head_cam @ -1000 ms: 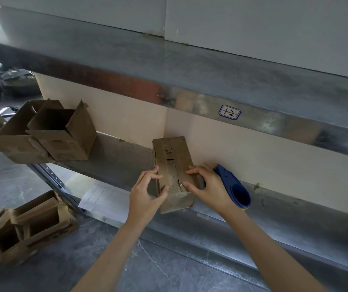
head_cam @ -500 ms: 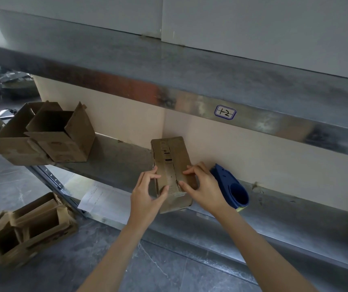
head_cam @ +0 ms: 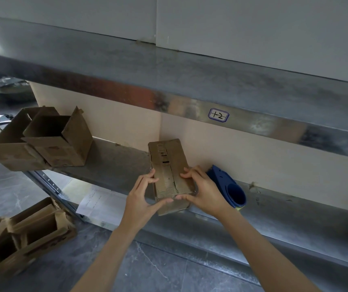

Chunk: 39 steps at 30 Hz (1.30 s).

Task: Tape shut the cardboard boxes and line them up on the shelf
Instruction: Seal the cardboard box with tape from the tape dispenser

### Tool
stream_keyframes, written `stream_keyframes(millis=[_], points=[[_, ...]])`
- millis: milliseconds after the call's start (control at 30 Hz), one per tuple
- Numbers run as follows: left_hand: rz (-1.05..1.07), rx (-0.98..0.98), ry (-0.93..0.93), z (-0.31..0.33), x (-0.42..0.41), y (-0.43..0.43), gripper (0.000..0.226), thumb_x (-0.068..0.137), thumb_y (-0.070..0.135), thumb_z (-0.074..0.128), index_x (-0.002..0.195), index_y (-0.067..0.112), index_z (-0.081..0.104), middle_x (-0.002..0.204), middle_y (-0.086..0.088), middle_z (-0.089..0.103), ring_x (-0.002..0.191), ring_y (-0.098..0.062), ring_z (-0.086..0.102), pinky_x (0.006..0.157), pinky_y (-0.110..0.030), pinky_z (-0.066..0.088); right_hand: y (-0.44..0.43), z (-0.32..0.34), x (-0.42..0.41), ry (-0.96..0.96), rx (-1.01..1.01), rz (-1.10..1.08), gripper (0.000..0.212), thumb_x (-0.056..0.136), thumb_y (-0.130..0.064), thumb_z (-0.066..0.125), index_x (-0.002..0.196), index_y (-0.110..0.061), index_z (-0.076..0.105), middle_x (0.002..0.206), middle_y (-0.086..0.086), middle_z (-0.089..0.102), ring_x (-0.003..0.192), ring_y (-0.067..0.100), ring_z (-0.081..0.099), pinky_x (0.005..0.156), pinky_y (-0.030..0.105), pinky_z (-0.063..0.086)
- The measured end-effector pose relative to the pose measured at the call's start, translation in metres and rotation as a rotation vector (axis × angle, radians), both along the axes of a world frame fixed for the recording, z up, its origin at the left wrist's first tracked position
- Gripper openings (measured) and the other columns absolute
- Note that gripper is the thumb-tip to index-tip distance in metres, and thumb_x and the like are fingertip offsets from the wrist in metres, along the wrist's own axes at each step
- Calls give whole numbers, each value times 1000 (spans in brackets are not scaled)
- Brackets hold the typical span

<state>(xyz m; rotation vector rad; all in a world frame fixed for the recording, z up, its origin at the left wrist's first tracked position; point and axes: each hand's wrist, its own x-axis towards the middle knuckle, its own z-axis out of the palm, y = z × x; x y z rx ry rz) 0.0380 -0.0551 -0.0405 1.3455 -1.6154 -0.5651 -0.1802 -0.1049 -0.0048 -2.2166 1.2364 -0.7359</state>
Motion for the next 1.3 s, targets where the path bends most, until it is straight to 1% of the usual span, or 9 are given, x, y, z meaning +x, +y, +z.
stream_keyframes(millis=[200, 333, 467, 567, 733, 900, 1033, 1167, 1300], points=[[21, -2, -17, -1, -3, 1, 59, 72, 52, 80, 116, 22, 56, 139, 14, 50, 129, 2, 47, 97, -8, 42, 3, 1, 2, 14, -32, -20, 62, 74, -45, 78, 122, -12, 58, 129, -3, 50, 129, 7, 45, 103, 32, 48], [2, 23, -21, -1, -1, 2, 62, 70, 53, 81, 118, 25, 54, 141, 17, 48, 130, 5, 44, 97, -4, 38, 2, 4, -4, 32, 38, 32, 65, 74, -39, 81, 128, -16, 54, 133, -7, 46, 132, -1, 38, 109, 27, 40], [3, 44, -34, -2, 2, 1, 61, 69, 52, 83, 117, 29, 53, 140, 23, 46, 128, 6, 45, 96, -2, 36, -5, 10, -14, 62, 111, 100, 56, 77, -27, 80, 128, -16, 57, 134, -9, 46, 125, -26, 26, 106, 5, 28], [5, 54, -17, -2, 1, 1, 60, 69, 54, 81, 117, 33, 52, 140, 24, 46, 130, 4, 45, 97, -4, 38, -7, 9, -14, 75, 104, 102, 54, 77, -22, 80, 126, -13, 59, 136, -1, 49, 126, -18, 27, 101, -1, 24], [-30, 75, 12, 0, 8, -1, 59, 67, 54, 83, 114, 31, 56, 141, 27, 46, 132, 4, 44, 105, -21, 40, -9, 13, -21, 102, 140, 155, 66, 75, -28, 81, 134, -18, 55, 138, -9, 44, 126, -23, 24, 104, 1, 20], [-84, 103, 51, 3, 18, -1, 59, 68, 45, 83, 119, 28, 59, 142, 26, 48, 132, 1, 46, 107, -29, 44, -6, 23, -17, 201, 57, 146, 60, 73, -37, 81, 128, -23, 62, 134, -5, 54, 127, 7, 41, 104, 26, 36], [-30, 75, 64, 6, 30, 4, 54, 71, 37, 83, 119, 23, 62, 131, 17, 57, 123, -5, 55, 102, -31, 49, 2, 21, 0, 285, -38, 87, 62, 75, -55, 73, 129, -28, 60, 138, -4, 51, 130, 16, 42, 102, 38, 45], [76, 97, 69, 8, 43, 9, 52, 73, 22, 86, 115, 33, 58, 117, 26, 56, 110, -2, 58, 93, -28, 51, 9, 16, 14, 304, -47, 115, 73, 70, -67, 68, 131, -29, 56, 137, -2, 45, 133, 16, 39, 99, 37, 47], [113, 99, 60, 6, 53, 10, 48, 76, 14, 83, 109, 38, 58, 109, 27, 60, 102, -1, 58, 84, -22, 50, 4, 18, 16, 292, -43, 193, 67, 71, -54, 76, 132, -33, 58, 133, -5, 46, 128, 11, 40, 96, 30, 45]])
